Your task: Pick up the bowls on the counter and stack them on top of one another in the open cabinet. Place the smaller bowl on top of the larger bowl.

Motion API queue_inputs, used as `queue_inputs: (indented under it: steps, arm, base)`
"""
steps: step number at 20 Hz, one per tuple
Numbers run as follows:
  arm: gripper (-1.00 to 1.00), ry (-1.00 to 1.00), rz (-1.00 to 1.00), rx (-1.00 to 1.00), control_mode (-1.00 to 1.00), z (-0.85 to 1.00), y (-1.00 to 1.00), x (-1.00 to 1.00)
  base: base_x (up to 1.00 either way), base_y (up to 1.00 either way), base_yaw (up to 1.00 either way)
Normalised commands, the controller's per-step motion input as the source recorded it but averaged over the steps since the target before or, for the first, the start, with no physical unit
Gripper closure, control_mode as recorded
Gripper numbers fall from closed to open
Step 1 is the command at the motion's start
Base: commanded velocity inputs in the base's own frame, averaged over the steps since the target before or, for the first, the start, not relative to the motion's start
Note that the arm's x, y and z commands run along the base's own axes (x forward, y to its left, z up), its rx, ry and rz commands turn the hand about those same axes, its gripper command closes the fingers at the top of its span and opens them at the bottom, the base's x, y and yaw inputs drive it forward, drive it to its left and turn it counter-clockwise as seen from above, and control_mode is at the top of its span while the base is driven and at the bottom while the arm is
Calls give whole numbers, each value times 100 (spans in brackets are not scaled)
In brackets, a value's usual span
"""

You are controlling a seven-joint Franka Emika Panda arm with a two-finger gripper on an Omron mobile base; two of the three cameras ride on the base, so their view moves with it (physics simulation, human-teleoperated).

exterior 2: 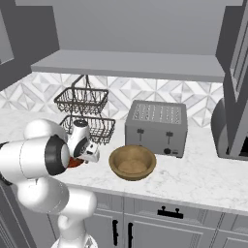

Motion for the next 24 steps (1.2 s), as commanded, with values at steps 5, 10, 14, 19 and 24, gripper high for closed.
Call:
queue_inputs:
  steps: [5, 10, 14, 19, 24]
  arm:
    - [100, 0, 0, 0, -100, -1, 1, 0]
    - [100, 0, -2, 0, -100, 13, -1, -8]
    - [100, 0, -8, 0, -100, 4, 0, -4]
    - [100, 0, -13, 1, -100, 0, 0, 0]
    - [100, 0, -20, 9, -100, 18, -3, -9]
  base:
    - [0, 0, 0]
    - [0, 0, 0]
    - [0, 0, 0]
    - [0, 0, 0]
    - [0, 0, 0]
